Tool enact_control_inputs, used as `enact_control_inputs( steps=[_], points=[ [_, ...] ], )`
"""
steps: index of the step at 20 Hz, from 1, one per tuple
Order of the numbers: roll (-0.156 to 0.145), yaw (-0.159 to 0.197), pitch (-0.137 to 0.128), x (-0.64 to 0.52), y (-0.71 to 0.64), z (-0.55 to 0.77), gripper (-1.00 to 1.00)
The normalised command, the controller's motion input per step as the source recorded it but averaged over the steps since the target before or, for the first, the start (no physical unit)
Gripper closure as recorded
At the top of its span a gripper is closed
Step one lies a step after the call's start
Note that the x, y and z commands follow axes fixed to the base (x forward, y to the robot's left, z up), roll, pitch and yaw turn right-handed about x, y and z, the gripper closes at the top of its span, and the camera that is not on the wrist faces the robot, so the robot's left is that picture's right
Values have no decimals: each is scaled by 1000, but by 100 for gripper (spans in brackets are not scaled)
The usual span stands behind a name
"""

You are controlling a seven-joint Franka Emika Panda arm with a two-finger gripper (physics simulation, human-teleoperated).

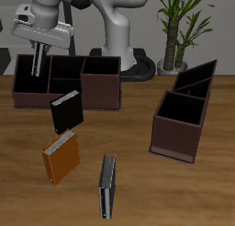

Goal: Place the left striped book into the back desk caddy's left compartment

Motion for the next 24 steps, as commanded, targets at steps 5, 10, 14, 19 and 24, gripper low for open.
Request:
enact_control_inputs(
  steps=[5,10,14,19,24],
  points=[
    [-5,-8,18,7,-16,-142,100],
    [-20,-17,21,-31,-22,-131,100],
    [-14,-2,14,-40,-28,-80,100],
    [-17,-5,35,0,-19,-163,100],
    [-9,-6,11,13,22,-129,100]
  ],
)
